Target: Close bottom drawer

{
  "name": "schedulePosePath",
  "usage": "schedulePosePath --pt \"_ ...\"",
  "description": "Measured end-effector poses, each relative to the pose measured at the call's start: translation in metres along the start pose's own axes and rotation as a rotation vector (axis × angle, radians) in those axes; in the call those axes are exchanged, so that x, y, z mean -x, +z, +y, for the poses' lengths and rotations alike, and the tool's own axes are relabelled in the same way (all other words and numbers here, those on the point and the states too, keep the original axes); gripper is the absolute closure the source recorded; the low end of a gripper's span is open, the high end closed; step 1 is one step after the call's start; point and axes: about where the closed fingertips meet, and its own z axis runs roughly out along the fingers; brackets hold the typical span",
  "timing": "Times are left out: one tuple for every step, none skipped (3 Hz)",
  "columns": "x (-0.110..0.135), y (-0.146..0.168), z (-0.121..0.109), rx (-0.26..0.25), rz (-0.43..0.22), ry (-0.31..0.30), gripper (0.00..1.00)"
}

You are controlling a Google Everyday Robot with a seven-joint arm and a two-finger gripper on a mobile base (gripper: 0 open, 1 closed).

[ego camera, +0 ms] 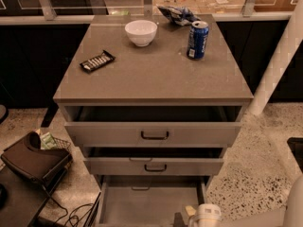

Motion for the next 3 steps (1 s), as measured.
schedulePosePath --pt "-0.005 0.013 0.003 0.016 -0.015 0.077 0.0" --pt "-0.007 0.024 0.006 0.028 -0.035 0.157 0.0" --pt "-0.004 0.032 0.008 0.033 -0.053 0.201 0.0"
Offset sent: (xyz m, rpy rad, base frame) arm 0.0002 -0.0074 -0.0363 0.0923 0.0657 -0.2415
